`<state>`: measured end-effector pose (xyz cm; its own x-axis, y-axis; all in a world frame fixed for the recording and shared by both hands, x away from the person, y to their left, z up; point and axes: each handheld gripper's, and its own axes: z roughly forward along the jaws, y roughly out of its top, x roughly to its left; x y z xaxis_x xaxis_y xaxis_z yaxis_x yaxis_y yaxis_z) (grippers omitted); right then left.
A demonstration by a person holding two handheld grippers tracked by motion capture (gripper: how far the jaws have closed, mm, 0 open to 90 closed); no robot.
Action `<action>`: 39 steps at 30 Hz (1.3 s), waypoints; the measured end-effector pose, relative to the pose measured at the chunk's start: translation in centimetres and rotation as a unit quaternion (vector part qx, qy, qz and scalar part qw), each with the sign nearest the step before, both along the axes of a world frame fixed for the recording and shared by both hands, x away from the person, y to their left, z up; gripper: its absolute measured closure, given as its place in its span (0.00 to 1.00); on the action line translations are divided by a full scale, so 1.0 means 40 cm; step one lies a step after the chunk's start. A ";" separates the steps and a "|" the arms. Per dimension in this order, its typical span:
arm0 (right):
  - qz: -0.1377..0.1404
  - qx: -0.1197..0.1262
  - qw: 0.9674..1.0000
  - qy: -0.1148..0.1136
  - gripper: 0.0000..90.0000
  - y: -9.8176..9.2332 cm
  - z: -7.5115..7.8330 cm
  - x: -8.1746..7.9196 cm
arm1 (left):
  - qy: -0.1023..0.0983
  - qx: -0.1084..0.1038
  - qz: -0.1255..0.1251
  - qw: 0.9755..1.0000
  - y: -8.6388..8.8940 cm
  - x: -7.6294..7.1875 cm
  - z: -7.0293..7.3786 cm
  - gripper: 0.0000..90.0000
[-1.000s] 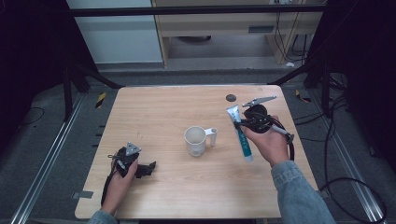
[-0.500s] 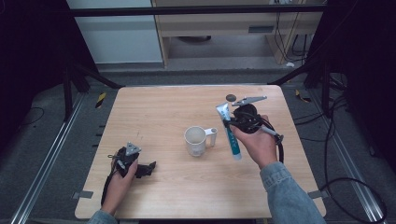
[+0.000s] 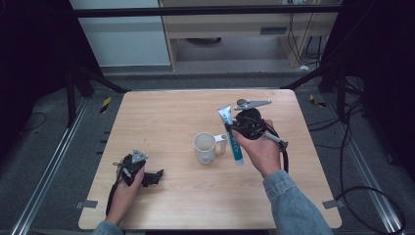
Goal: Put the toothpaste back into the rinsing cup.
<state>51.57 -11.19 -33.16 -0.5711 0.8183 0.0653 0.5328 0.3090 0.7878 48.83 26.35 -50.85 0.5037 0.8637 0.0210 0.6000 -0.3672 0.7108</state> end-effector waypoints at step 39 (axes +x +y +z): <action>-0.019 0.051 0.997 -0.059 0.86 0.088 0.070 0.062 | -0.002 -0.001 0.000 1.000 0.000 0.000 0.000 0.00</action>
